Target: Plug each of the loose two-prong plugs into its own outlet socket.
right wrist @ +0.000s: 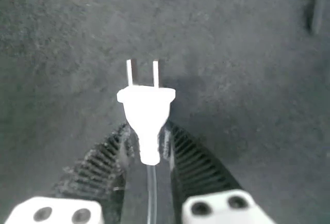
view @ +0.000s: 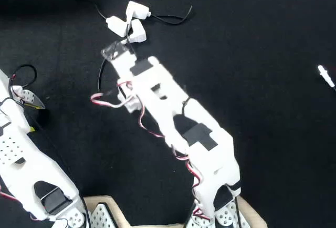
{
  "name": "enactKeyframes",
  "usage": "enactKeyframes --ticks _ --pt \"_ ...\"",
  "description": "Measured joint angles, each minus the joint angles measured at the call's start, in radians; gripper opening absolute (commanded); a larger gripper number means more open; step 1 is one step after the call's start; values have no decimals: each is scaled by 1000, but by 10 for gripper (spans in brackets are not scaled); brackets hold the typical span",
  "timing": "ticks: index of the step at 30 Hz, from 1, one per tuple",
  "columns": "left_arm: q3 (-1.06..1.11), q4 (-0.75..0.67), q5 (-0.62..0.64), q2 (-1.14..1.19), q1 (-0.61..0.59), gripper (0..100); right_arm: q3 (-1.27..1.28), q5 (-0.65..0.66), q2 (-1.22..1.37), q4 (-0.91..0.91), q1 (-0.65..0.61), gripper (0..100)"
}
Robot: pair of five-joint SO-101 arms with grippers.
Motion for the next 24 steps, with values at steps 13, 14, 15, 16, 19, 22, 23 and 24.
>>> enactKeyframes --ticks 13,14,15,16,19,22,23,24 --pt "-25 8 -147 -9 -18 278 135 5 -23 -152 -6 217" --pt "-44 32 -147 -18 -21 278 137 21 -23 -152 -9 231" --pt "-72 57 -147 -23 -23 278 137 41 -23 -152 -11 236" --pt "-81 80 -149 -28 -26 278 137 55 -23 -152 -12 237" --pt "-118 107 -147 -49 -49 278 137 71 -23 -157 -12 237" --pt "-155 115 -167 -137 -58 278 137 74 -23 -157 -12 237" --pt "-167 115 -189 -173 -57 278 137 74 -23 -157 -12 237" --pt "-183 115 -210 -210 -54 278 137 74 -23 -157 -12 237"
